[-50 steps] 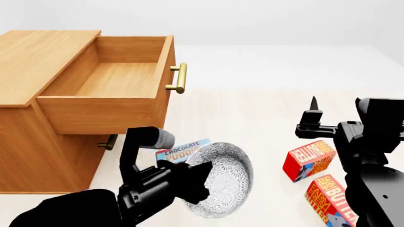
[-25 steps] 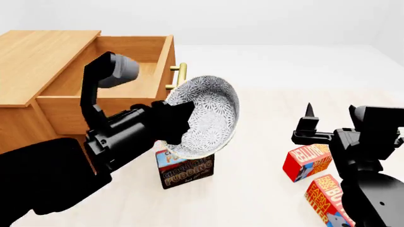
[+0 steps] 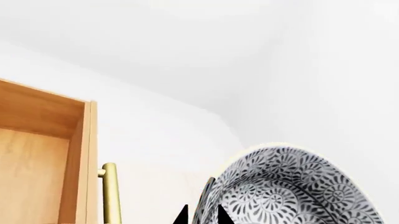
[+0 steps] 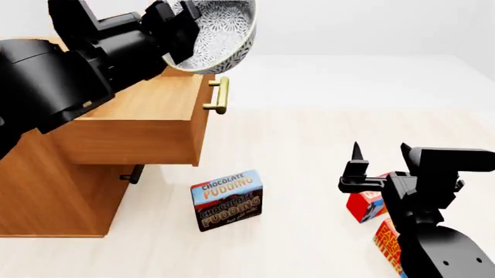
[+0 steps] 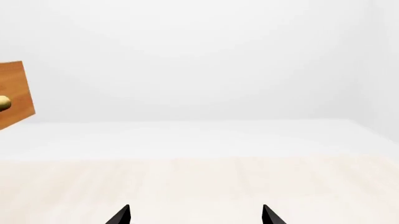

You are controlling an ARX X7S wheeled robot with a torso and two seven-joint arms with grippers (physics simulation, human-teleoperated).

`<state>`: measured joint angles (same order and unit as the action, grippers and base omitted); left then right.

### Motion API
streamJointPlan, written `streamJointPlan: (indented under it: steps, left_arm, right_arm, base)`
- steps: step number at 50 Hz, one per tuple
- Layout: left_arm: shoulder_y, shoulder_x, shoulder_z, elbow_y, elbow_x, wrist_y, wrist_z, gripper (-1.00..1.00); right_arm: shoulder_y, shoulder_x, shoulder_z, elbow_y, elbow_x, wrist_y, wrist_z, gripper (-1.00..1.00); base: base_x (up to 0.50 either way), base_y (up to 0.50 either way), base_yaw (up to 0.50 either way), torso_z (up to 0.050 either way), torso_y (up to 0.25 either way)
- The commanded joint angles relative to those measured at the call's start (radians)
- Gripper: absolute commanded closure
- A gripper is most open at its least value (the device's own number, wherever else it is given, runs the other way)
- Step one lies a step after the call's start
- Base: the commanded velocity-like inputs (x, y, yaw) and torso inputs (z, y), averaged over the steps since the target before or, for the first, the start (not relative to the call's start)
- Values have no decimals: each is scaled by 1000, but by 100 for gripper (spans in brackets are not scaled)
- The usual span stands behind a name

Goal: Put the bowl in the top drawer of the cabinet.

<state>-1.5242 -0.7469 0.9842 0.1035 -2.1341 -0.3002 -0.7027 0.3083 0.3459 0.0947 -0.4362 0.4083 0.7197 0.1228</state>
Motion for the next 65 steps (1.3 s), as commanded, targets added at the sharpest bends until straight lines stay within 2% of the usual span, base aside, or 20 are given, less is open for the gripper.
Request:
streamJointPlan:
  steps: [1,13,29,40,48,55,65]
  left_arm:
    - [-125,87,37,-256,-10,-63,-49,100]
    - [-171,212,114,-595,51,-91,-15,100]
    - [-181,331,178,-901,107,-102,59,100]
    - [-195,393,198,-1078,119,-117,114,100]
    - [-203,392,196,-1096,122,-114,120,100]
    - [-197,424,217,-1172,145,-111,149,100]
    - [-204,507,271,-1345,201,-111,217,100]
  right_arm:
    - [-26,-8,-11,-2,7,-22,-10,-100]
    - [-43,-7,-4,-17,15,-30,-6,-100]
    - [-71,-1,9,-22,21,-52,-7,-100]
    - [-79,4,4,-13,13,-66,-5,-100]
    - [-82,7,1,-3,12,-69,-5,-100]
    - [-83,8,-1,1,13,-72,-4,-100]
    - [-89,11,1,4,17,-76,-3,-100]
  base:
    - [0,0,0,0,0]
    - [0,0,0,0,1]
    - [0,0,0,0,0]
    - [0,0,0,0,1]
    - [0,0,0,0,0]
    - [0,0,0,0,1]
    - [0,0,0,0,0]
